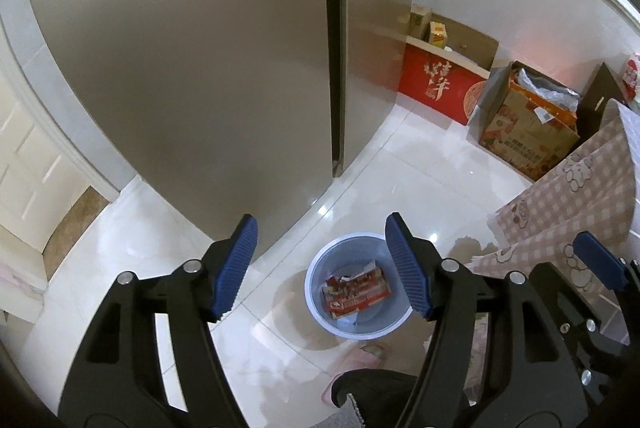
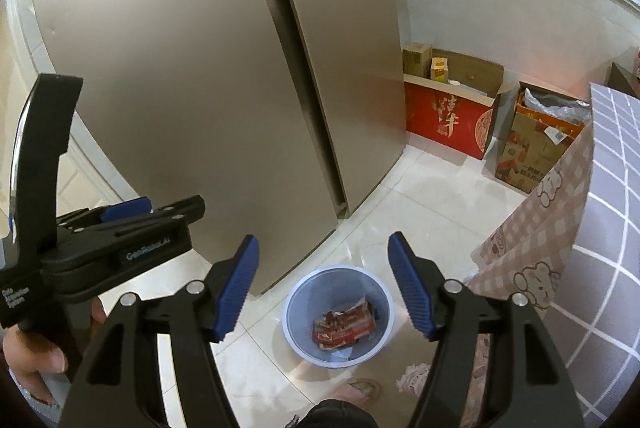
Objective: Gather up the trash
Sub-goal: 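Lower the red flyer into the bin and open the left tool, then move both open tools back to the table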
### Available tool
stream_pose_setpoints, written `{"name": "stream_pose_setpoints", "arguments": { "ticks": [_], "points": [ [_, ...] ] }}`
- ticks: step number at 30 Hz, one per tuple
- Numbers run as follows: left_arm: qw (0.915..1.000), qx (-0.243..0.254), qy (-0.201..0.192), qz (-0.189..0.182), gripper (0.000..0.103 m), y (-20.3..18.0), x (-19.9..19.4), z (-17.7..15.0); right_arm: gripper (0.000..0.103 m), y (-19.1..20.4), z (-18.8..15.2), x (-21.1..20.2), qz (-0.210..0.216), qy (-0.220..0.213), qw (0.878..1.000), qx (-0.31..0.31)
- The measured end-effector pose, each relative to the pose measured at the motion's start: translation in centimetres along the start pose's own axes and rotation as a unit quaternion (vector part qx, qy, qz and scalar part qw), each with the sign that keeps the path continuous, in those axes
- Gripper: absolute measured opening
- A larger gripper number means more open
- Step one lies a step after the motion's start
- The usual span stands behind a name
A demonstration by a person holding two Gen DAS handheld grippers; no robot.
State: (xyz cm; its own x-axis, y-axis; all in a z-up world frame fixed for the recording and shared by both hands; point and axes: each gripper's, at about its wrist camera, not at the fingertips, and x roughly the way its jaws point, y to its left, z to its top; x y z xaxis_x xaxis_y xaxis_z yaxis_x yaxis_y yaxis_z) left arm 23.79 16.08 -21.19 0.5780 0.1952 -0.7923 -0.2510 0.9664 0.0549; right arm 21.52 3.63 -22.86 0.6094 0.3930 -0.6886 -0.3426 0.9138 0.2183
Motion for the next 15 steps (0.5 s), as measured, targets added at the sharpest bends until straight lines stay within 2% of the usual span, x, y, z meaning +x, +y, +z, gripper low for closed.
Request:
{"name": "stream_pose_setpoints", "arguments": {
  "ticks": [8,15],
  "points": [
    [0.9992,0.017,-0.035,-0.009,0.069,-1.7,-4.3,-0.3,0.066,-0.4,-0.1,-4.1,-0.008,-0.033,0.999,0.006],
    [0.9956,0.053,-0.070,-0.035,0.074,-5.8,-8.4,-1.1,0.069,-3.7,-1.4,-9.9,-0.033,-0.071,0.996,0.033]
  ]
}}
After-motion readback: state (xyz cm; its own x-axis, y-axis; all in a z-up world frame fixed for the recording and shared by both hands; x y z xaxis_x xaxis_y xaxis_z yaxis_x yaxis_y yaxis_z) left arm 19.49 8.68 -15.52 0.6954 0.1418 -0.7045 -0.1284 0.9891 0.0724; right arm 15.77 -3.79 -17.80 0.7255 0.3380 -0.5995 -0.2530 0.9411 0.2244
